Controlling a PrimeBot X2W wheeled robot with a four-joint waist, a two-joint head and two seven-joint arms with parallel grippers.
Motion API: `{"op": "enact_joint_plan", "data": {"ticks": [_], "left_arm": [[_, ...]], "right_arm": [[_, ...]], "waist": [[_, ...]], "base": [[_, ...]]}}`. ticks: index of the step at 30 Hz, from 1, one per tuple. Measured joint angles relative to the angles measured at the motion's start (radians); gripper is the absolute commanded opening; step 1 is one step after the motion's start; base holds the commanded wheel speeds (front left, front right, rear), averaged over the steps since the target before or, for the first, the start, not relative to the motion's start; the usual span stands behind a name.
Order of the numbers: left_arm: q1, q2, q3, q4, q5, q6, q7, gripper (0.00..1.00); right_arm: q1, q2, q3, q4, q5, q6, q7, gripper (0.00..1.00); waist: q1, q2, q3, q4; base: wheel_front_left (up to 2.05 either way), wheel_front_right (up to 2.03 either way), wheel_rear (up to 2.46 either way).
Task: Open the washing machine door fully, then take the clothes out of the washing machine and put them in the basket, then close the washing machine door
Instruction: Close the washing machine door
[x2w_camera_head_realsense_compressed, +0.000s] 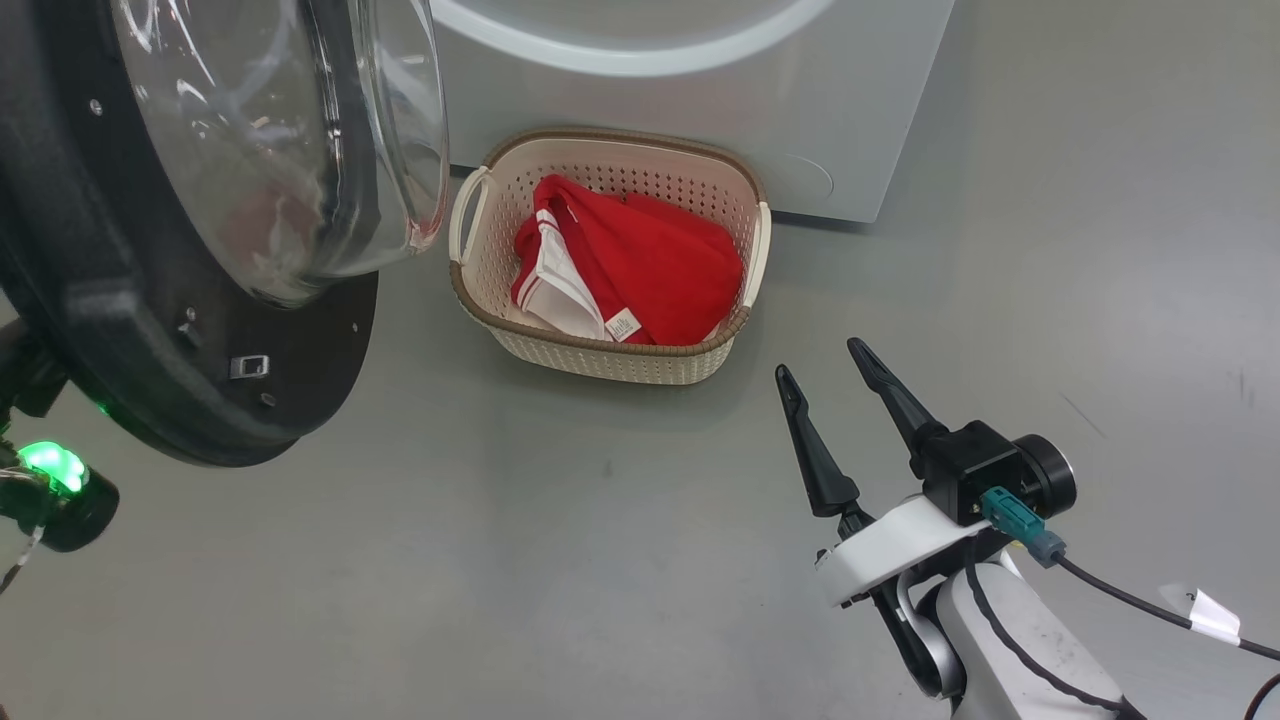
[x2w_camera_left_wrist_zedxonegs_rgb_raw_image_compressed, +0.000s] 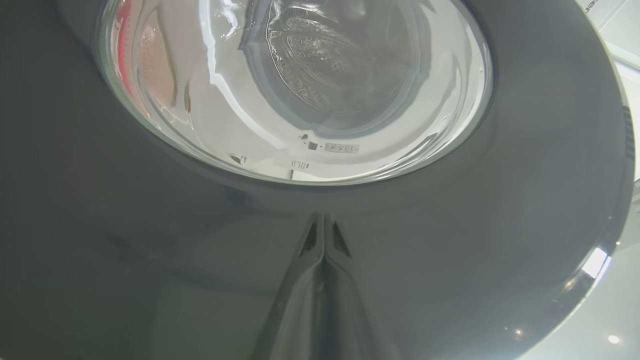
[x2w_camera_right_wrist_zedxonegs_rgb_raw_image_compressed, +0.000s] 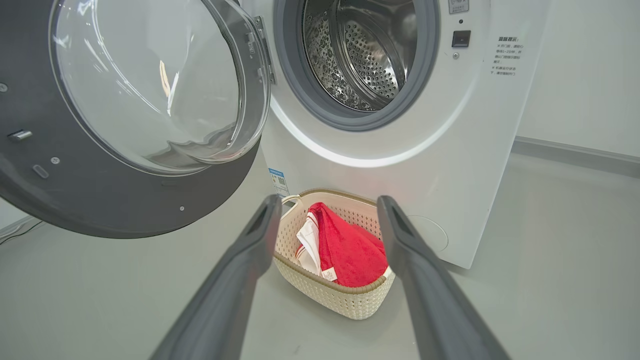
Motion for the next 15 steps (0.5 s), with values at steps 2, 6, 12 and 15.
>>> {"op": "enact_joint_plan", "data": {"ticks": [2, 6, 12, 15], "left_arm": [[0.004, -0.02, -0.007, -0.006, 0.0, -0.002, 0.002, 0.0], [0.019, -0.043, -0.008, -0.015, 0.001, -0.008, 0.002, 0.0], [0.039, -0.063, -0.011, -0.036, 0.001, -0.009, 0.002, 0.0], [0.051, -0.071, -0.012, -0.043, 0.001, -0.009, 0.001, 0.0]], "right_arm": [[0.002, 0.0, 0.0, 0.0, 0.0, 0.0, 0.0, 1.0], [0.003, 0.0, 0.0, -0.003, 0.001, -0.001, 0.0, 1.0], [0.01, 0.0, -0.002, -0.005, 0.007, -0.001, 0.0, 1.0], [0.011, 0.0, -0.004, -0.005, 0.008, -0.001, 0.0, 1.0]], "waist": [[0.0, 0.0, 0.0, -0.001], [0.0, 0.0, -0.002, -0.002], [0.0, 0.0, -0.009, -0.004], [0.0, 0.0, -0.014, -0.003]], "base": [[0.0, 0.0, 0.0], [0.0, 0.0, 0.0], [0.0, 0.0, 0.0], [0.0, 0.0, 0.0]]}}
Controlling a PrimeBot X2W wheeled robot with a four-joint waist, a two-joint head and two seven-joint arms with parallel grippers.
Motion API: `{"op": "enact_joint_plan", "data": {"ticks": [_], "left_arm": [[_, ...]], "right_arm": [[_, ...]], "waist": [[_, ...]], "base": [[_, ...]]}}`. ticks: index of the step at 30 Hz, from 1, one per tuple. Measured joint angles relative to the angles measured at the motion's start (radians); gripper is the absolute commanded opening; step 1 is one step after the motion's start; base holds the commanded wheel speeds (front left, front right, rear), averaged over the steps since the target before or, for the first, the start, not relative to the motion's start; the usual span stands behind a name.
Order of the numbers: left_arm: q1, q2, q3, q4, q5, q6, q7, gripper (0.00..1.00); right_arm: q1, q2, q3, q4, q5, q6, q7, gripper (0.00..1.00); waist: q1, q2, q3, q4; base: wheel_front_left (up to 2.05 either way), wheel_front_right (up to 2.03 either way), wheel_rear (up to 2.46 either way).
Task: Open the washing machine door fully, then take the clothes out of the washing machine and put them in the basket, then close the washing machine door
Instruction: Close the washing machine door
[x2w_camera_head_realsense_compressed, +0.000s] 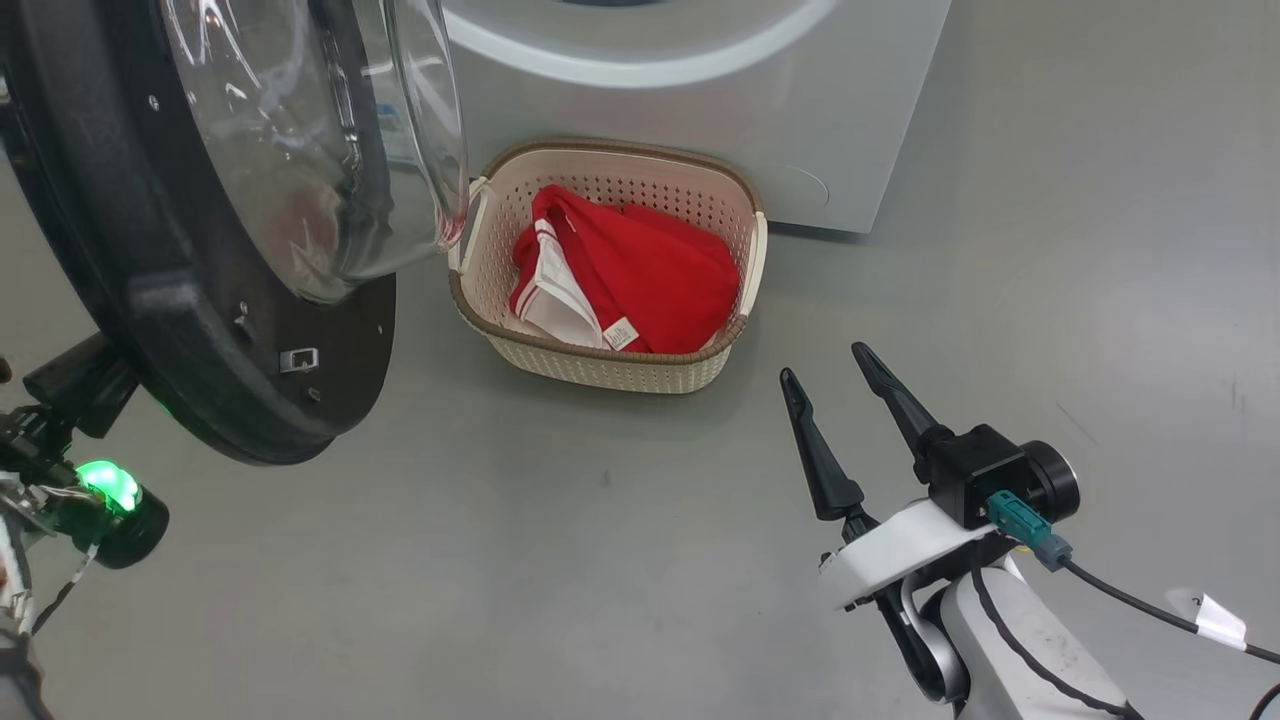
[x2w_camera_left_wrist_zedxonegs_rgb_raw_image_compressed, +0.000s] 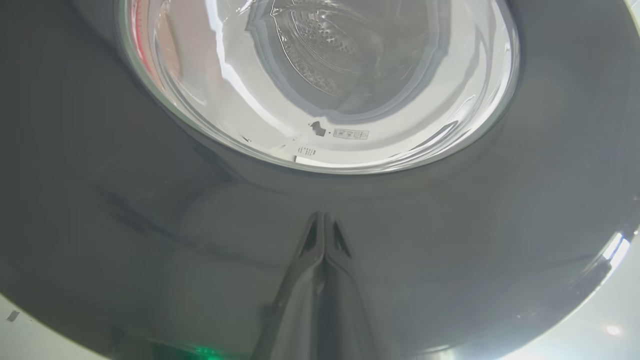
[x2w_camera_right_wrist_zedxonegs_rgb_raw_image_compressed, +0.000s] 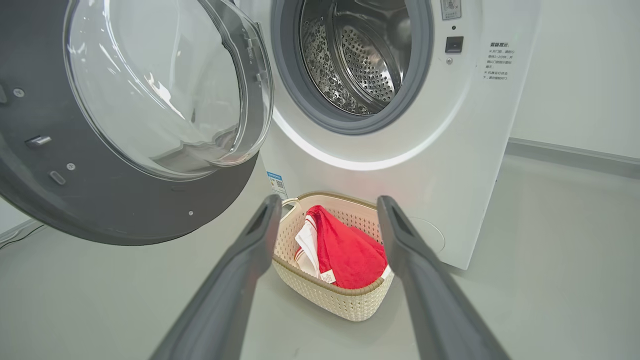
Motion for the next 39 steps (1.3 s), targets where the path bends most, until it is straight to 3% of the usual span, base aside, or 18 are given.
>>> {"op": "enact_joint_plan", "data": {"ticks": [8, 17, 24, 30, 31, 33, 36, 39], "left_arm": [[0.07, -0.014, 0.0, -0.022, 0.009, -0.007, -0.039, 0.0], [0.176, -0.012, -0.009, -0.156, 0.083, -0.008, -0.205, 0.0], [0.277, -0.002, -0.052, -0.457, 0.197, -0.008, -0.35, 0.0], [0.405, -0.005, -0.154, -0.735, 0.332, -0.008, -0.474, 0.0], [0.484, -0.003, -0.218, -0.858, 0.405, -0.008, -0.544, 0.0], [0.533, 0.003, -0.279, -0.942, 0.462, -0.008, -0.59, 0.0], [0.605, 0.012, -0.337, -1.026, 0.516, -0.008, -0.668, 0.0], [0.693, 0.057, -0.428, -1.092, 0.628, -0.008, -0.764, 0.0]], "right_arm": [[0.033, 0.0, -0.021, 0.001, 0.017, 0.0, 0.0, 1.0], [0.075, 0.002, -0.05, 0.002, 0.026, 0.002, 0.0, 1.0], [0.119, 0.005, -0.073, 0.0, 0.035, 0.007, 0.0, 1.0], [0.151, 0.006, -0.086, -0.01, 0.042, 0.012, 0.0, 1.0], [0.158, 0.007, -0.089, -0.015, 0.044, 0.016, 0.0, 1.0], [0.162, 0.008, -0.089, -0.017, 0.044, 0.02, 0.0, 1.0], [0.164, 0.008, -0.084, -0.018, 0.044, 0.029, 0.0, 1.0], [0.167, 0.009, -0.083, -0.021, 0.044, 0.029, 0.0, 1.0]], "waist": [[0.0, 0.0, -0.035, 0.007], [0.0, 0.0, -0.093, 0.023], [0.0, 0.0, -0.142, 0.035], [-0.0001, 0.0, -0.176, 0.051], [0.0, 0.0, -0.186, 0.059], [-0.0001, 0.0, -0.191, 0.065], [0.0, 0.0, -0.196, 0.069], [0.0, 0.0, -0.198, 0.07]], "base": [[0.0, 0.0, 0.0], [0.0, 0.0, 0.0], [0.0, 0.0, 0.0], [0.0, 0.0, 0.0], [0.0, 0.0, 0.0], [0.0, 0.0, 0.0], [0.0, 0.0, 0.0], [0.0, 0.0, 0.0]]}}
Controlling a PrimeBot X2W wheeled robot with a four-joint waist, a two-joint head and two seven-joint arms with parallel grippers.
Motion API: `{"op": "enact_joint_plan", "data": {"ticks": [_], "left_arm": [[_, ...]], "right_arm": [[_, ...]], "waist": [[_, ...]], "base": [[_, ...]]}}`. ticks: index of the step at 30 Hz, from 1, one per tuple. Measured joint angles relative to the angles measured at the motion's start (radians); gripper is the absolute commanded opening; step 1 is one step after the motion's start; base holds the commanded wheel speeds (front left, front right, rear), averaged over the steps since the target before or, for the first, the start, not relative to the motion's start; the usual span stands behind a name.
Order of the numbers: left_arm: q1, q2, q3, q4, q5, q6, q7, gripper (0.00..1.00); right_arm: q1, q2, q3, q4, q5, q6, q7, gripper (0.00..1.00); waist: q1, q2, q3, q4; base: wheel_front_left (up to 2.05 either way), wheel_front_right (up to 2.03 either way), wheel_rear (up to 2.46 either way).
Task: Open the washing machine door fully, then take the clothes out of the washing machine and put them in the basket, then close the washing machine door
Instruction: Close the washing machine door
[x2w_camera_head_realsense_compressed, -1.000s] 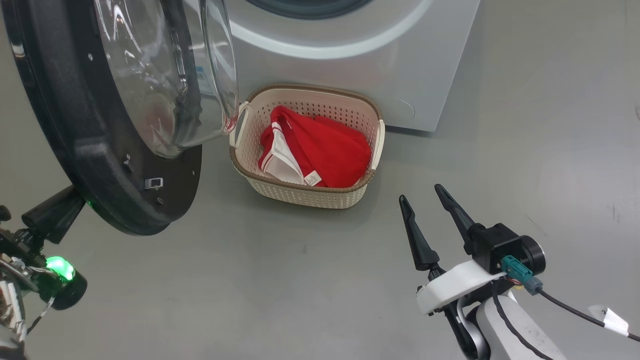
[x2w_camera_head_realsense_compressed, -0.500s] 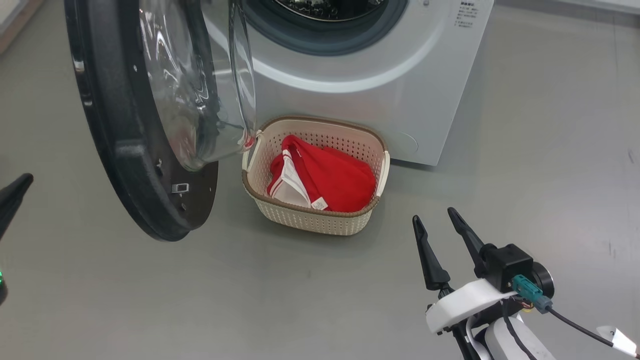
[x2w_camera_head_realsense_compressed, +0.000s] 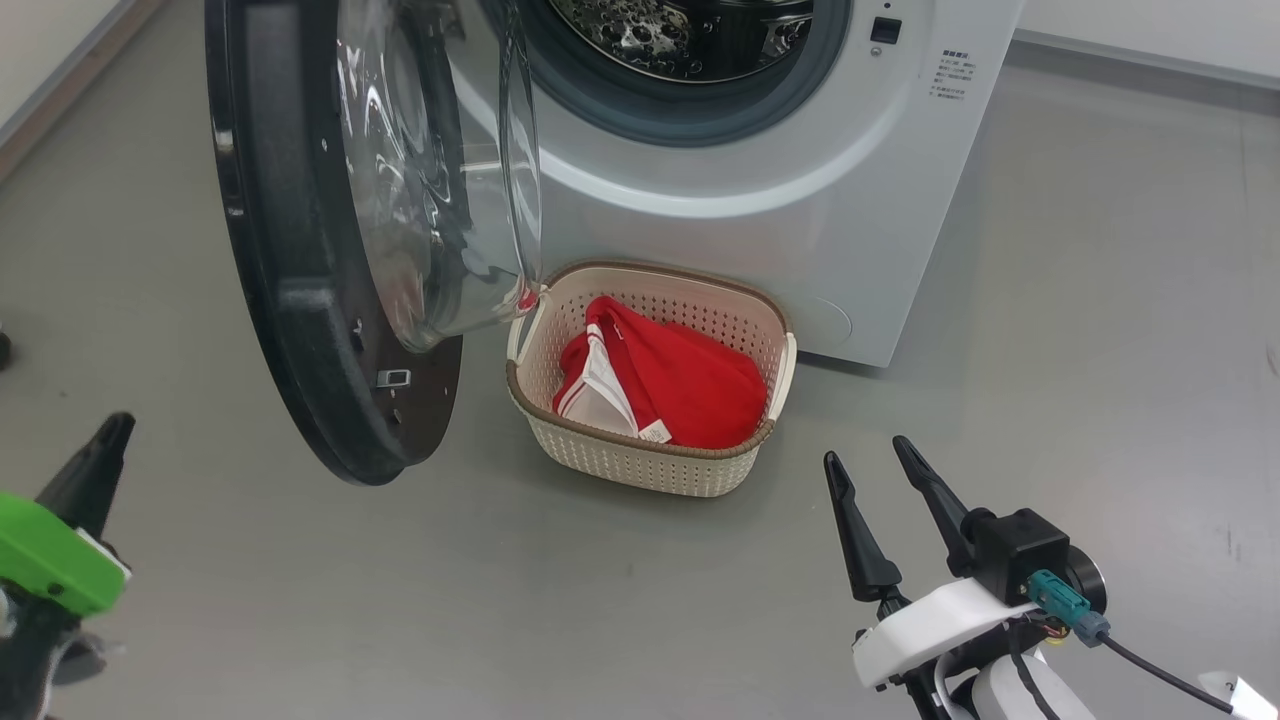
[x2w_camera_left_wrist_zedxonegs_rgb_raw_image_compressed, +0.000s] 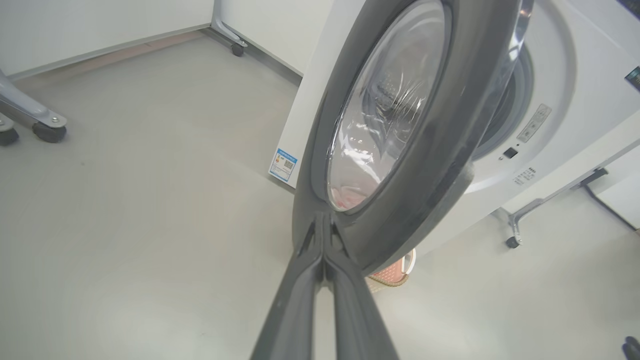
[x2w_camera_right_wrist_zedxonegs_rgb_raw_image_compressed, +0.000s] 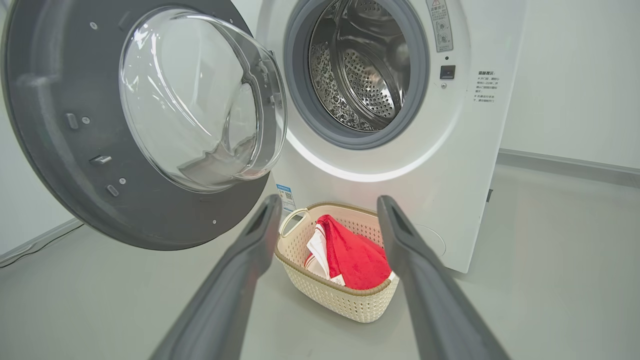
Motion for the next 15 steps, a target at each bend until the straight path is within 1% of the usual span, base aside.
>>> {"op": "enact_joint_plan", "data": {"ticks": [3, 6, 7, 8, 9, 13, 15], "left_arm": [[0.08, 0.029, -0.069, -0.021, 0.086, 0.0, -0.097, 0.0], [0.139, 0.035, -0.12, -0.022, 0.146, 0.0, -0.198, 0.0], [0.139, 0.035, -0.12, -0.022, 0.146, 0.0, -0.198, 0.0], [0.167, 0.049, -0.145, -0.02, 0.194, 0.0, -0.269, 0.0], [0.167, 0.049, -0.145, -0.02, 0.194, 0.0, -0.269, 0.0], [0.204, 0.07, -0.178, -0.002, 0.264, -0.001, -0.401, 0.01], [0.217, 0.075, -0.191, 0.009, 0.301, -0.003, -0.464, 0.77]], "right_arm": [[0.007, 0.0, 0.0, -0.001, 0.0, 0.004, 0.0, 1.0], [0.013, 0.0, 0.0, -0.001, 0.0, 0.009, 0.0, 1.0], [0.013, 0.0, 0.0, -0.001, 0.0, 0.009, 0.0, 1.0], [0.014, 0.0, 0.0, -0.001, 0.0, 0.009, 0.0, 1.0], [0.014, 0.0, 0.0, -0.001, 0.0, 0.009, 0.0, 1.0], [0.014, 0.001, 0.0, -0.001, 0.0, 0.014, 0.0, 1.0], [0.015, 0.001, 0.0, -0.001, 0.0, 0.017, 0.0, 1.0]], "waist": [[0.0, 0.0, -0.002, 0.001], [0.0, 0.0, -0.004, 0.003], [0.0, 0.0, -0.004, 0.003], [0.0, 0.0, -0.005, 0.003], [0.0, 0.0, -0.005, 0.003], [0.0, 0.0, -0.009, 0.003], [0.0, 0.0, -0.011, 0.003]], "base": [[0.0, 0.0, 0.0], [0.0, 0.0, 0.0], [0.0, 0.0, 0.0], [0.0, 0.0, 0.0], [0.0, 0.0, 0.0], [0.0, 0.0, 0.0], [0.0, 0.0, 0.0]]}}
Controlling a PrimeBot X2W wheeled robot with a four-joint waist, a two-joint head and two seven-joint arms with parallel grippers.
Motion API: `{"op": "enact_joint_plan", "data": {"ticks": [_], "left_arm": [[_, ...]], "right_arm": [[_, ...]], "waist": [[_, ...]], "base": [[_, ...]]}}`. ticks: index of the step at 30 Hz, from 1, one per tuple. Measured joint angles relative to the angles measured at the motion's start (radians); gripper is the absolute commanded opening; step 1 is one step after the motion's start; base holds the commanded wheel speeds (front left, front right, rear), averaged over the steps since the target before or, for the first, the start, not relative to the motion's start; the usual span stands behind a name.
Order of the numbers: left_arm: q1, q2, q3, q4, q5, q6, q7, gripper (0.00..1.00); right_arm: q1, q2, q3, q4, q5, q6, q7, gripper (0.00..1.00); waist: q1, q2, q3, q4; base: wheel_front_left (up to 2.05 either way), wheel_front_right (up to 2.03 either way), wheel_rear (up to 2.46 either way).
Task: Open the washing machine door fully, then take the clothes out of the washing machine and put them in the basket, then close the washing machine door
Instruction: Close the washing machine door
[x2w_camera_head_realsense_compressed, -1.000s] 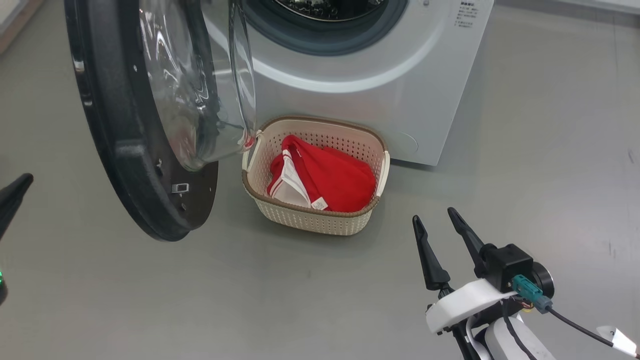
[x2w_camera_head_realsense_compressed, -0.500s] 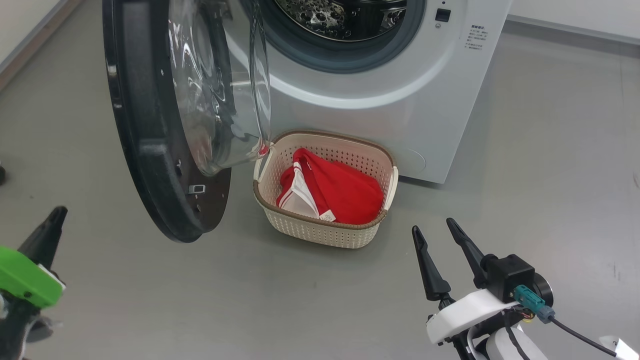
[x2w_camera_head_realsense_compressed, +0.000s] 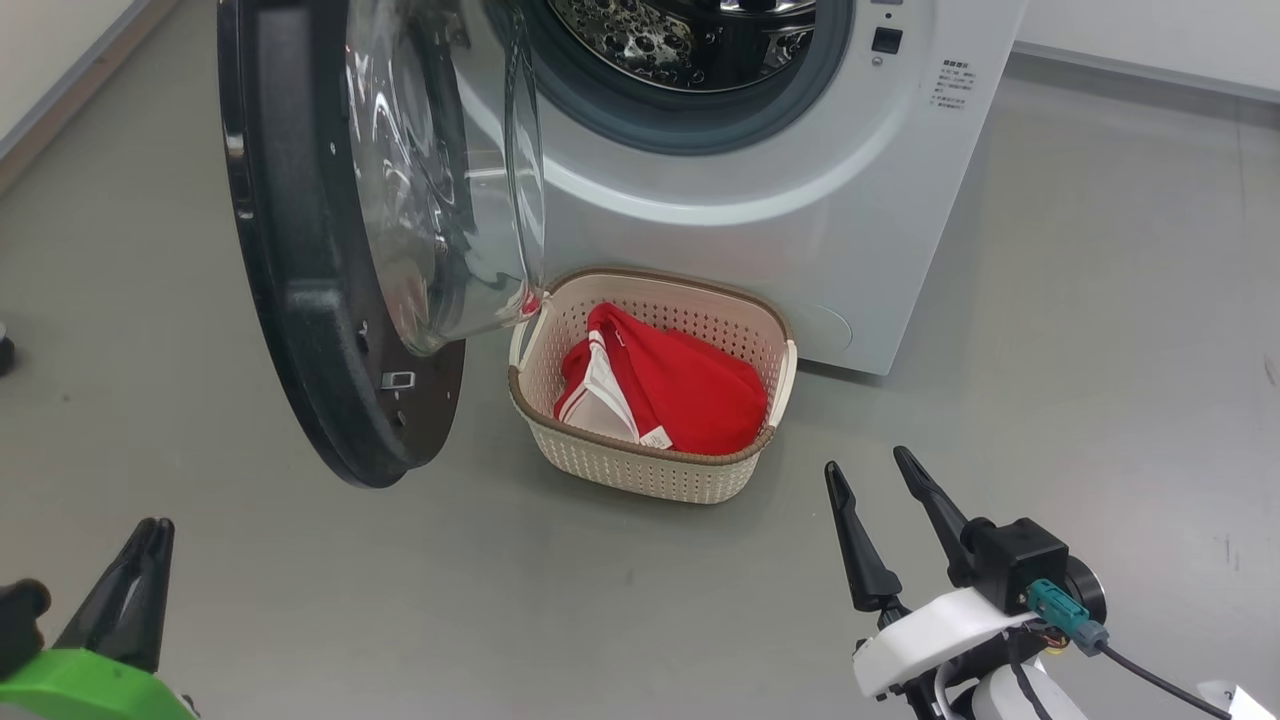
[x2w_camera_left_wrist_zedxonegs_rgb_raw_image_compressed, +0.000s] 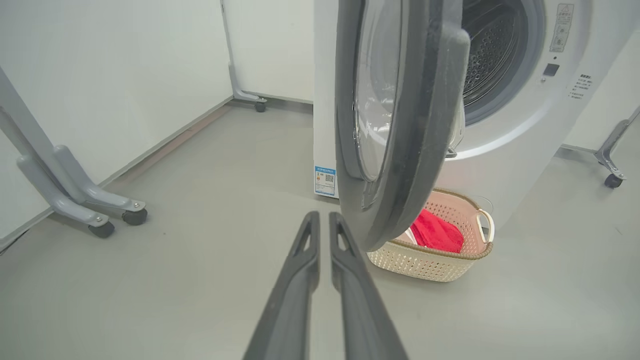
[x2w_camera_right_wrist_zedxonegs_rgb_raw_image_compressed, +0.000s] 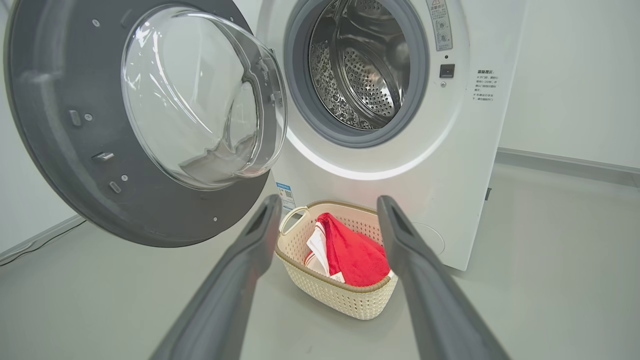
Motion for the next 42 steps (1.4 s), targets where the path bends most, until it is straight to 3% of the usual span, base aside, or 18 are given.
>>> {"op": "enact_joint_plan", "data": {"ticks": [1, 2, 15, 42], "left_arm": [[0.006, 0.003, -0.002, 0.009, 0.023, 0.0, -0.033, 0.77], [0.01, 0.008, -0.005, 0.02, 0.038, -0.001, -0.059, 1.0], [0.044, -0.018, -0.021, 0.16, 0.141, -0.001, -0.291, 1.0], [-0.002, -0.063, -0.008, 0.214, 0.188, -0.001, -0.291, 1.0]], "right_arm": [[0.001, 0.0, 0.0, 0.0, 0.0, 0.0, 0.0, 1.0], [0.002, 0.001, 0.0, 0.0, 0.0, 0.0, 0.0, 1.0], [0.013, 0.002, -0.002, -0.001, 0.0, 0.003, 0.0, 1.0], [0.014, 0.002, -0.006, -0.004, 0.0, 0.008, 0.0, 1.0]], "waist": [[0.0, 0.0, -0.001, 0.0], [0.0, 0.0, -0.002, 0.0], [0.0, 0.0, -0.003, -0.004], [0.0, 0.0, 0.005, 0.0]], "base": [[0.0, 0.0, 0.0], [0.0, 0.0, 0.0], [0.0, 0.0, 0.0], [0.0, 0.0, 0.0]]}}
